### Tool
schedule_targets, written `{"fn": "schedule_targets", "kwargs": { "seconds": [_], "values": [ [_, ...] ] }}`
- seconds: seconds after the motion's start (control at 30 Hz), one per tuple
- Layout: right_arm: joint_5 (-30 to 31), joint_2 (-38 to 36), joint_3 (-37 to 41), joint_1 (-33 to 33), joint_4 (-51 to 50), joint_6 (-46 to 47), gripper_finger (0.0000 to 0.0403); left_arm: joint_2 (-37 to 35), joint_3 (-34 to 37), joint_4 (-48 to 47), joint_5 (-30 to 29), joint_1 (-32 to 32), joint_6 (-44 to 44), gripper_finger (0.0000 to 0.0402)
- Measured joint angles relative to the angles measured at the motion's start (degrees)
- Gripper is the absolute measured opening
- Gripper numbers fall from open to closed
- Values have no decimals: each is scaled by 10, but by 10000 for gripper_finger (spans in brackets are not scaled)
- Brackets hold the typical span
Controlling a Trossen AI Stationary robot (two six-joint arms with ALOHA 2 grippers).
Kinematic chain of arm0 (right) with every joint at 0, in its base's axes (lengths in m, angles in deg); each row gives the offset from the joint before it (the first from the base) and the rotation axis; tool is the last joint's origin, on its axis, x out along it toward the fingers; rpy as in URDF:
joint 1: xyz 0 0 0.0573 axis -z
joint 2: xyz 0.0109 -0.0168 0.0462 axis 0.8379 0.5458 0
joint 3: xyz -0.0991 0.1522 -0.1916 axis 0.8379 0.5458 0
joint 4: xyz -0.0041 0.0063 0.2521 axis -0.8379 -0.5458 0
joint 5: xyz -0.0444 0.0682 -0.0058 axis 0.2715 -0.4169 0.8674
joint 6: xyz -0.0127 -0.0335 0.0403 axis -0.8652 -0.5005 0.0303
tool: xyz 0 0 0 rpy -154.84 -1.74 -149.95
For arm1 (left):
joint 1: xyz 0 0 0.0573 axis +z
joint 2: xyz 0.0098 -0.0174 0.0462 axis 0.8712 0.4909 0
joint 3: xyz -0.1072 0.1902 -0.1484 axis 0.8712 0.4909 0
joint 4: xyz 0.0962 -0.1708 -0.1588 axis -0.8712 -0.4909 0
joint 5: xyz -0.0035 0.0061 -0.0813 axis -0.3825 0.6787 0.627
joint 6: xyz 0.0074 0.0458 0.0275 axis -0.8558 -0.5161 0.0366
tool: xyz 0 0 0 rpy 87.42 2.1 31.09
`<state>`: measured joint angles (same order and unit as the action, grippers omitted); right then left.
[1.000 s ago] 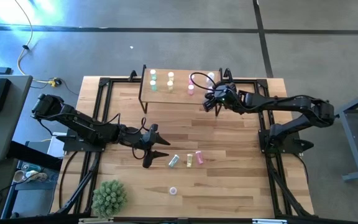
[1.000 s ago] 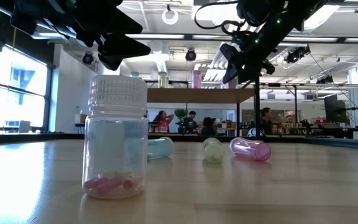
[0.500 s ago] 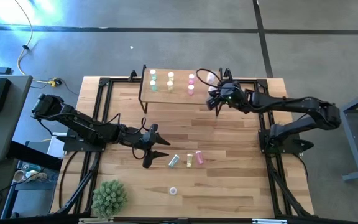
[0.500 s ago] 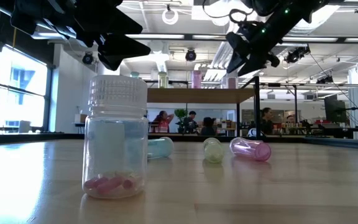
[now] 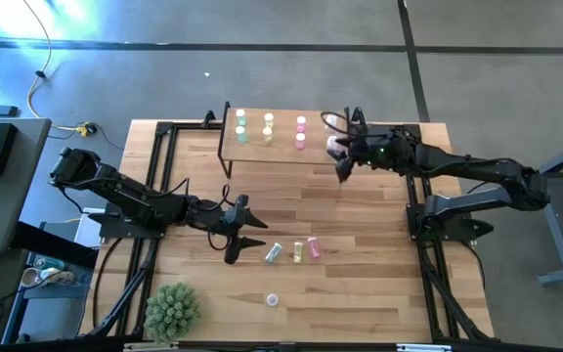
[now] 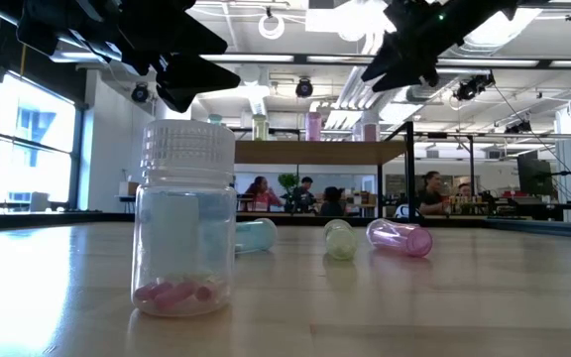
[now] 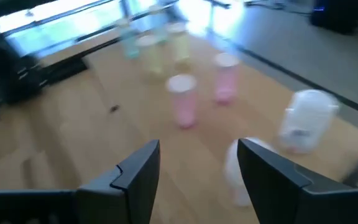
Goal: Pick and place medicine bottles onto shelf by color
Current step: Put the right white pill bottle on the shelf aligned with the other white pill bottle
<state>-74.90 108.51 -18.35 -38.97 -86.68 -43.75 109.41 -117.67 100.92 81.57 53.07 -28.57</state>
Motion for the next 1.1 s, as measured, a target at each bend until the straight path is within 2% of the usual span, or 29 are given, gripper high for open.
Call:
{"fn": "schedule_targets", "kwargs": {
  "seconds": [0.3, 0.77, 1.1],
  "values": [
    [-27, 37, 0, 0, -71, -25, 206, 0, 0, 0, 0, 0, 0, 225],
    [3, 41, 0, 8, -45, -42, 206, 0, 0, 0, 0, 0, 0, 225],
    [2, 84, 0, 27, -20, -38, 206, 0, 0, -1, 0, 0, 0, 225]
  ]
}}
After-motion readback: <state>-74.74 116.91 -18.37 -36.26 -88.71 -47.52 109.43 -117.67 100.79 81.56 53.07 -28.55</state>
